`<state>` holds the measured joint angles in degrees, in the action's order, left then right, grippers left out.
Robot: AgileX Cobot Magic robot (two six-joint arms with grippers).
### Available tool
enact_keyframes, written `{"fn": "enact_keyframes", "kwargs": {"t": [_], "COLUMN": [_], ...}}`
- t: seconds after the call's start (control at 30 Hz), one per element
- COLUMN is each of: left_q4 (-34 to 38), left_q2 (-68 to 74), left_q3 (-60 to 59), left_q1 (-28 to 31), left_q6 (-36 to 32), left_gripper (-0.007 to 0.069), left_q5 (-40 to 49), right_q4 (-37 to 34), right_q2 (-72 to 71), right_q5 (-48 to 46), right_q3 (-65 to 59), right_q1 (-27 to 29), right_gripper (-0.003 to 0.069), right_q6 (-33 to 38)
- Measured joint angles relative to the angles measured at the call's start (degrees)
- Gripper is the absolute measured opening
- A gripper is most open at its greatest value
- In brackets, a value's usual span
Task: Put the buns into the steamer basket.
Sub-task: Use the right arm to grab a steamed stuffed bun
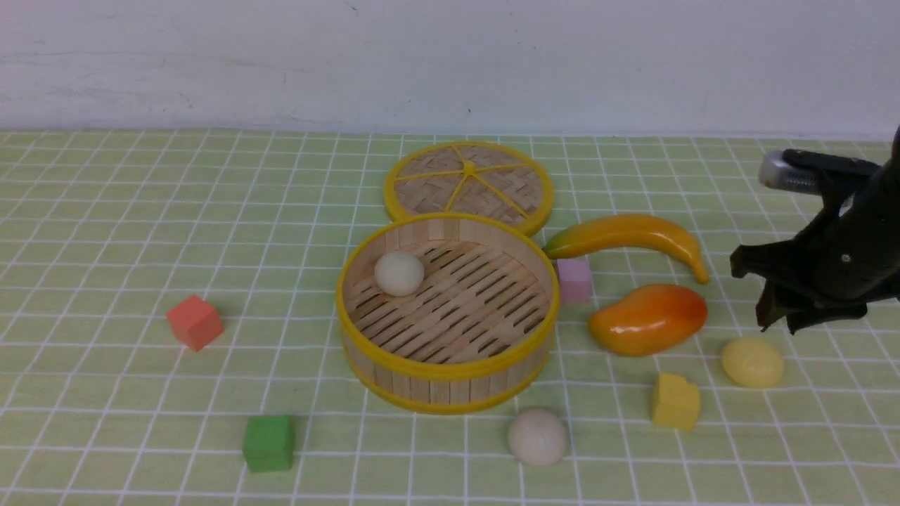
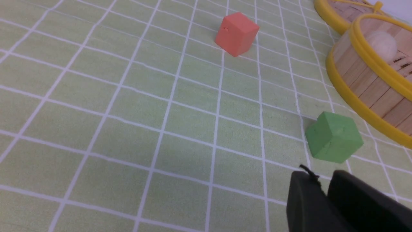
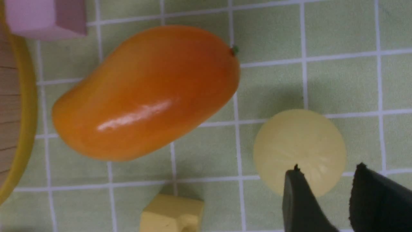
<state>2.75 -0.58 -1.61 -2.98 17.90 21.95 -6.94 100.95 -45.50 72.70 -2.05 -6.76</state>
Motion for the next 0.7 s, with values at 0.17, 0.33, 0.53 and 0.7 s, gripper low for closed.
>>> {"fn": "enact_keyframes", "kwargs": {"t": [0.17, 0.33, 0.53, 0.7], "left_q4": [0.0, 0.0, 0.0, 0.0], "left_q2": [0.0, 0.0, 0.0, 0.0], "left_q3": [0.0, 0.0, 0.0, 0.0], "left_q1": [0.0, 0.0, 0.0, 0.0], "left_q6": [0.0, 0.0, 0.0, 0.0], "left_gripper": [0.011, 0.0113, 0.012, 0.0127], "left_q5": [0.0, 0.0, 0.0, 0.0], "right_q4": [0.23, 0.23, -1.12, -3.59], "right_q2": [4.28, 6.92, 7.91, 8.15], "right_q5": [1.9, 3.08, 2.7, 2.22], "right_q3": [0.51, 0.53, 0.71, 1.1], "right_q1": [-0.07, -0.17, -0.17, -0.17], "right_gripper": [0.0241, 0.0241, 0.0225, 0.0081], "right_q6": [-0.33, -0.34, 0.89, 3.23]}}
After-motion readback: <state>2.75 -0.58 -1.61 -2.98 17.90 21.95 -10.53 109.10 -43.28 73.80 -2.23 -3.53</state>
